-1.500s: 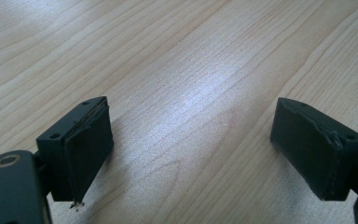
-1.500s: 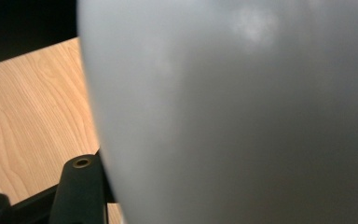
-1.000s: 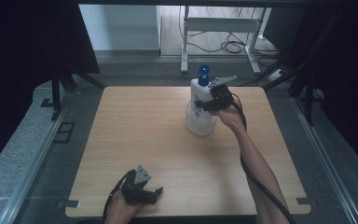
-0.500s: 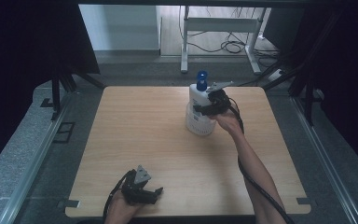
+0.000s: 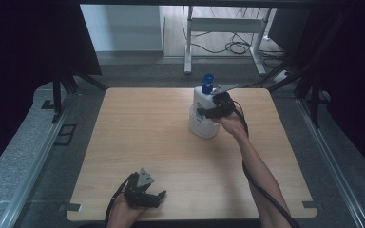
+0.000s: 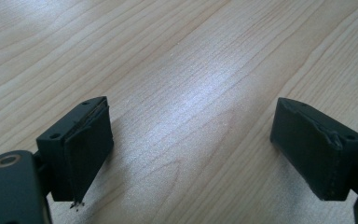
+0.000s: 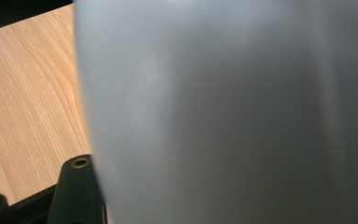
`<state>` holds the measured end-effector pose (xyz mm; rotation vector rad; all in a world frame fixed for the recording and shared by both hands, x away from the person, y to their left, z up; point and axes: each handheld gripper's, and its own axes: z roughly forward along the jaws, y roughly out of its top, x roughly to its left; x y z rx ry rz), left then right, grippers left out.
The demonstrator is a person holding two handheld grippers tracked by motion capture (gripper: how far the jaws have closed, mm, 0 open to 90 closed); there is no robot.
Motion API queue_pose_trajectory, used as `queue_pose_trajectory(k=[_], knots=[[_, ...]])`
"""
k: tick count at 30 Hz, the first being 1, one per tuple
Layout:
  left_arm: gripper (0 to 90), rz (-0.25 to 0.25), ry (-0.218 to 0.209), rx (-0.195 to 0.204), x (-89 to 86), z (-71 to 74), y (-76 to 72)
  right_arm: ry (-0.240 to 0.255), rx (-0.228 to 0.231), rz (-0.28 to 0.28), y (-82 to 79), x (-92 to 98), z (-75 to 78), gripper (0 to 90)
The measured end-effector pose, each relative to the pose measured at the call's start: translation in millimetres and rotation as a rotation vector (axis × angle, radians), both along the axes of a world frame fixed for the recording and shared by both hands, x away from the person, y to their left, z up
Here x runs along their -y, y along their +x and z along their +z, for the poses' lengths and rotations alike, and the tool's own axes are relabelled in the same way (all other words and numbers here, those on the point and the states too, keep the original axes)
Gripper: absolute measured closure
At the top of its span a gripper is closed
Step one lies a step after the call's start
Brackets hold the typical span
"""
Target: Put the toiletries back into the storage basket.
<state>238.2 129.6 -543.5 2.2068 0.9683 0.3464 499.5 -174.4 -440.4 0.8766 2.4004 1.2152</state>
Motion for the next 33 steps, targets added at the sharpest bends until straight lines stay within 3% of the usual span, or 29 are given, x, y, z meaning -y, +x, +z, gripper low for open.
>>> queue_pose_trajectory(k=[7, 10, 16, 33], knots=[[12.1, 0.0, -0.001, 0.0, 0.1, 0.0, 0.0, 0.028, 0.001, -0.005, -1.4, 2.1, 1.3, 35.4], [12.1, 0.0, 0.0, 0.0, 0.0, 0.0, 0.0, 0.067, -0.001, -0.006, -2.7, 3.6, 5.4, 32.9], [12.1, 0.0, 0.0, 0.0, 0.0, 0.0, 0.0, 0.081, 0.022, -0.018, -5.3, 5.2, 16.2, 26.6], [12.1, 0.001, -0.002, 0.001, 0.1, -0.2, 0.0, 0.061, 0.047, -0.006, -12.5, 3.6, 28.3, 18.5]])
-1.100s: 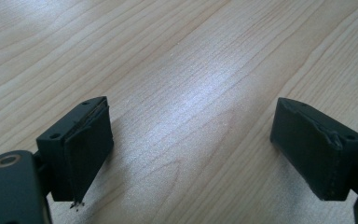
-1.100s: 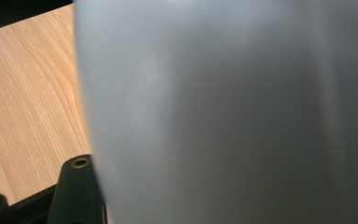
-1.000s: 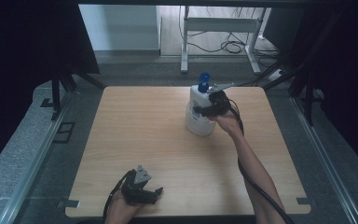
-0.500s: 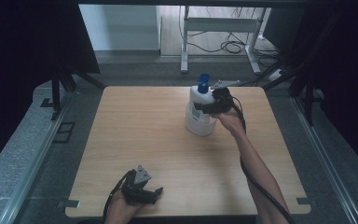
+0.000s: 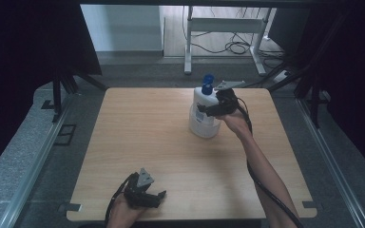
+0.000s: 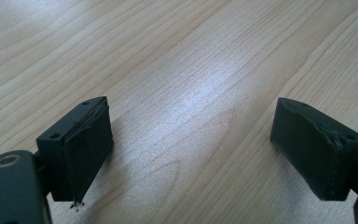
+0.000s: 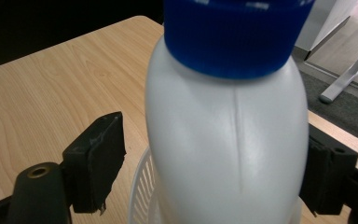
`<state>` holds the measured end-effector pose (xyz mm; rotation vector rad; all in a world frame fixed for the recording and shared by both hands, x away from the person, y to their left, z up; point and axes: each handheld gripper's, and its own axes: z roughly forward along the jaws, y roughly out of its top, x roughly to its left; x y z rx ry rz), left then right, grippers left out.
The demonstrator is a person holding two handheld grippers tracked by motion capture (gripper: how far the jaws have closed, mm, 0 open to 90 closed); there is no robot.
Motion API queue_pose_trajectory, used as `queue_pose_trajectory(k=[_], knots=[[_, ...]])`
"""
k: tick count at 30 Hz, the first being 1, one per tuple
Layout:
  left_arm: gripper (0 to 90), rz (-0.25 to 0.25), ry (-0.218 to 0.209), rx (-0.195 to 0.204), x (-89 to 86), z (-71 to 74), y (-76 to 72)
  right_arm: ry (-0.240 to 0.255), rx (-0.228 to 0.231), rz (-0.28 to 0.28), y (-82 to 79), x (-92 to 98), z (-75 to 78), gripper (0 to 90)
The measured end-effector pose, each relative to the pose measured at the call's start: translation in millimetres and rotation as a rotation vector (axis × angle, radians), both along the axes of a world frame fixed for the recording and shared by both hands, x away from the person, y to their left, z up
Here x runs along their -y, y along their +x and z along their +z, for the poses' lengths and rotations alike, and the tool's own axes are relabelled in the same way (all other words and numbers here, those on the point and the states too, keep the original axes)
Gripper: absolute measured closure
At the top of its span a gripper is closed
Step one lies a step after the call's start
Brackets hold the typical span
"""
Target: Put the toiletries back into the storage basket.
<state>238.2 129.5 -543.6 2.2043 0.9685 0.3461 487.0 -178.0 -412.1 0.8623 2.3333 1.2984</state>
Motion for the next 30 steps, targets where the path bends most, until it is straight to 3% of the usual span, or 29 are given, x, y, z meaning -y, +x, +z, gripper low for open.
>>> queue_pose_trajectory(k=[30], knots=[[12.1, -0.001, 0.003, 0.0, -0.1, 0.1, 0.1, -0.009, 0.022, 0.009, -13.5, 8.6, 18.4, 13.4]])
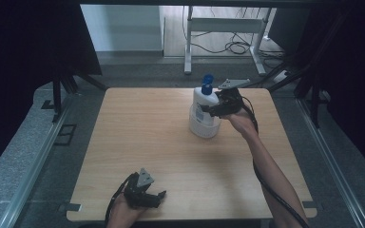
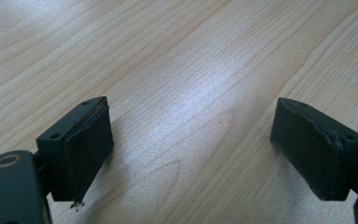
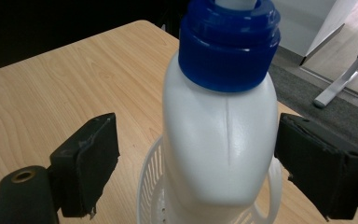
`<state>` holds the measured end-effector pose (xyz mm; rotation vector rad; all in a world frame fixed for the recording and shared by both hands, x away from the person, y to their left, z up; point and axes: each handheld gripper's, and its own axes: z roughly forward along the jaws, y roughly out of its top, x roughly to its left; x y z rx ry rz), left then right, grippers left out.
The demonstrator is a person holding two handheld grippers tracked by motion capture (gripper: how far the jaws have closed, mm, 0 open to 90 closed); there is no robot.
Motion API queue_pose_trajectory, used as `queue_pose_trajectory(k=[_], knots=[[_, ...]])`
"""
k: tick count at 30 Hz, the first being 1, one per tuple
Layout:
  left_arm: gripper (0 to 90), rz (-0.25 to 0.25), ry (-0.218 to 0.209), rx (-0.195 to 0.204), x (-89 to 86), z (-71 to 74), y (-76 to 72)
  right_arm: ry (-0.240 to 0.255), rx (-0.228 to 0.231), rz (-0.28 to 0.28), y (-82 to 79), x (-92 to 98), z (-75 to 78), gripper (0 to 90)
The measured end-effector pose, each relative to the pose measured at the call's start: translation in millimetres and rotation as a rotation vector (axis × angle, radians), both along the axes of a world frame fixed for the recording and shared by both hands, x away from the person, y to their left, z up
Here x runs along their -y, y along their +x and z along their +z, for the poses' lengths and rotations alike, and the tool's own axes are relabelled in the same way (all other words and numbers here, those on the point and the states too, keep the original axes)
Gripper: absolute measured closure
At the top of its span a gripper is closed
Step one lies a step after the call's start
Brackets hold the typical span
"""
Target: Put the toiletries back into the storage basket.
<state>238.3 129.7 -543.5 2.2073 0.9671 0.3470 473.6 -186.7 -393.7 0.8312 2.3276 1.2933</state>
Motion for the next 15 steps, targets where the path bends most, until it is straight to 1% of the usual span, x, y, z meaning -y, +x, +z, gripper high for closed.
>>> queue_pose_trajectory(k=[7, 15], knots=[[12.1, 0.0, -0.001, 0.0, 0.1, 0.0, 0.0, -0.004, 0.0, 0.009, -4.6, 1.2, 3.0, 13.1], [12.1, 0.001, -0.002, 0.0, 0.1, -0.1, 0.0, -0.016, -0.004, 0.009, -8.8, 3.0, 2.9, 12.9]])
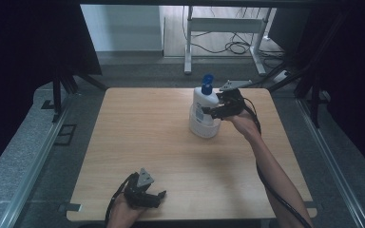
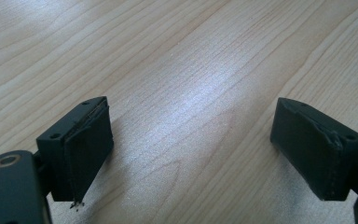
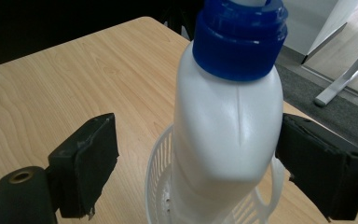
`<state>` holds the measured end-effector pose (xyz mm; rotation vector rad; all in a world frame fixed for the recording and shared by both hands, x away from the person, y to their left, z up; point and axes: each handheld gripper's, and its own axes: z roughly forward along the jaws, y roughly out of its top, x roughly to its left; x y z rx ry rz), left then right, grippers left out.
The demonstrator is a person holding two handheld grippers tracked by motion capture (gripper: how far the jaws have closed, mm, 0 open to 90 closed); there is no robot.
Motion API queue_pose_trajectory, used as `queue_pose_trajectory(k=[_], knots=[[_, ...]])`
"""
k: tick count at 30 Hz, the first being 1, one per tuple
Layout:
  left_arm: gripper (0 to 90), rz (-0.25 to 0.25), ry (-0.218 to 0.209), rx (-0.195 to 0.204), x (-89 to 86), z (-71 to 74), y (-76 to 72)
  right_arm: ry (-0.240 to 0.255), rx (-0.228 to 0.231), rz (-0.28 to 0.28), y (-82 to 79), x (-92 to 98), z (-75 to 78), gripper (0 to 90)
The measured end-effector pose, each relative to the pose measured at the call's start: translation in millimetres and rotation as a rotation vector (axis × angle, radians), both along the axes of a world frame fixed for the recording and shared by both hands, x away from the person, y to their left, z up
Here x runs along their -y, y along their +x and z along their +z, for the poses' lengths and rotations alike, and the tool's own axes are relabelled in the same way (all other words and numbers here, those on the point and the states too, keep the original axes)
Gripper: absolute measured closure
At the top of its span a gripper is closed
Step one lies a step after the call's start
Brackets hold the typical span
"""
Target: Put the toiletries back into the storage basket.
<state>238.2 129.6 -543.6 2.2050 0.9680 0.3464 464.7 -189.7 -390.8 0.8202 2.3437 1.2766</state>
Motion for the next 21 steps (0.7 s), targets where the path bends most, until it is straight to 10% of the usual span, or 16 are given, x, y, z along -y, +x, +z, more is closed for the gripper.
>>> queue_pose_trajectory(k=[21], knots=[[12.1, -0.001, 0.001, 0.0, -0.1, 0.0, 0.0, -0.026, 0.001, 0.0, -14.3, 6.0, 0.2, 8.9]])
